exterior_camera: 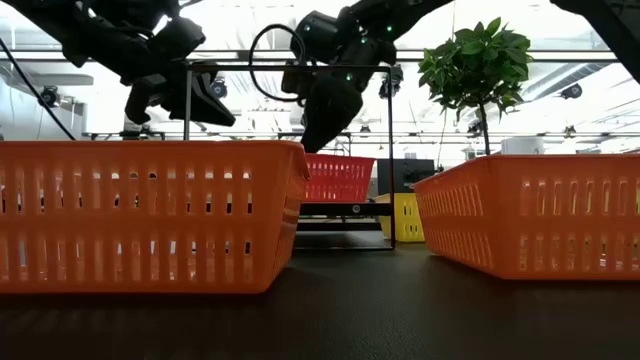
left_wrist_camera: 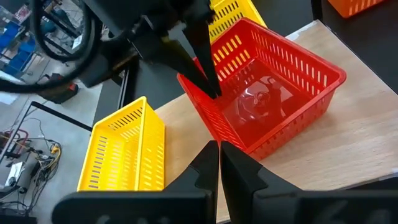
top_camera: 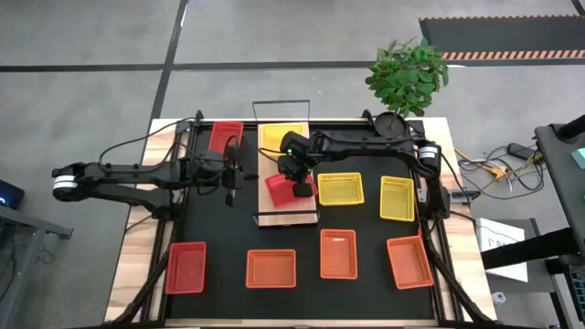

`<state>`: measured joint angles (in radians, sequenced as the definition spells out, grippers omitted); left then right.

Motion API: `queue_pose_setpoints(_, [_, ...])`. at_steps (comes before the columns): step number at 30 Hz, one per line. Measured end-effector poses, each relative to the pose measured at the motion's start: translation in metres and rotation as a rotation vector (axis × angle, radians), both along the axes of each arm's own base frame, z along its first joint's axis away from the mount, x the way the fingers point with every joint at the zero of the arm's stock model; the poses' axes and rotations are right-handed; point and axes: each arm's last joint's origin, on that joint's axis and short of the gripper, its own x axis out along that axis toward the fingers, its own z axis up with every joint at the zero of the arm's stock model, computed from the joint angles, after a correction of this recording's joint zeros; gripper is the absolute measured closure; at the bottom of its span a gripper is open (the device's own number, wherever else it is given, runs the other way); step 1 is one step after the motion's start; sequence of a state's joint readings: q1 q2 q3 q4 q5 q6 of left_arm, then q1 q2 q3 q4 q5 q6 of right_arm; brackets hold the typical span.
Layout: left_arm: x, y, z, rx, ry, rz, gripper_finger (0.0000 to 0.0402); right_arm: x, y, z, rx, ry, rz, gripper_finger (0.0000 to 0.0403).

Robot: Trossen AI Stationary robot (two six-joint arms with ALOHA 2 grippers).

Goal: Stack baskets on shelf by color
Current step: Put the top right red bin on the shelf

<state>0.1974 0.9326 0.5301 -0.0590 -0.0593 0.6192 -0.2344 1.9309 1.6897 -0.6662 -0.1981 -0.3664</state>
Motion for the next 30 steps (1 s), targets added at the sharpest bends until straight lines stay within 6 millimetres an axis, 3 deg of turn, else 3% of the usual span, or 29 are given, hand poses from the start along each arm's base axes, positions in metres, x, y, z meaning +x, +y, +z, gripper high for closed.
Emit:
queue_pose_setpoints(6, [0.0, 0.0, 0.002, 0.018, -0.014, -0.007, 0.0402, 0.003, -0.003, -0.012, -0.062, 0.042, -0.043, 0.0394])
queue_pose_setpoints(19, [0.001, 0.0, 0.003, 0.026, -0.029, -0.01, 0.0402, 0.005, -0.013, -0.01, -0.164, 0.029, -0.213, 0.0394])
queue_pose_setpoints(30, [0.001, 0.0, 0.003, 0.026, -0.03, -0.01, 0.0402, 0.002, -0.019, -0.011, -0.136, 0.033, -0.368, 0.0394])
